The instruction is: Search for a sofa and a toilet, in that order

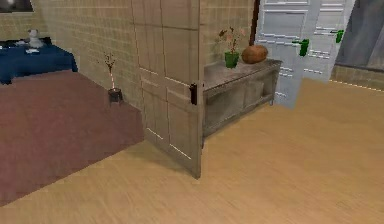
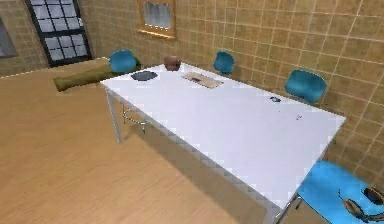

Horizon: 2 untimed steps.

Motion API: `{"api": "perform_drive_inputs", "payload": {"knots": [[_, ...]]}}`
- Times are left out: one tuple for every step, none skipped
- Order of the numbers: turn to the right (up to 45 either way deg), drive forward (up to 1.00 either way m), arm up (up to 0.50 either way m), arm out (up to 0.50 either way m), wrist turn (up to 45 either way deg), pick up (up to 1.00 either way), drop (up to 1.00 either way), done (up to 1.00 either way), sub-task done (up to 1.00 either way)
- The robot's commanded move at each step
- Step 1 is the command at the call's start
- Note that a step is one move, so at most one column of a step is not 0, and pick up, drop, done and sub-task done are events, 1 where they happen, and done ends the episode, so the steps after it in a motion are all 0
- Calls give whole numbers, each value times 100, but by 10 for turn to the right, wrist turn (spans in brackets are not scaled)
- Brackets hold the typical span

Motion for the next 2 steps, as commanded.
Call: {"api": "perform_drive_inputs", "payload": {"knots": [[390, 0, 0, 0, 0, 0, 0, 0, 0], [0, 100, 0, 0, 0, 0, 0, 0, 0]]}}
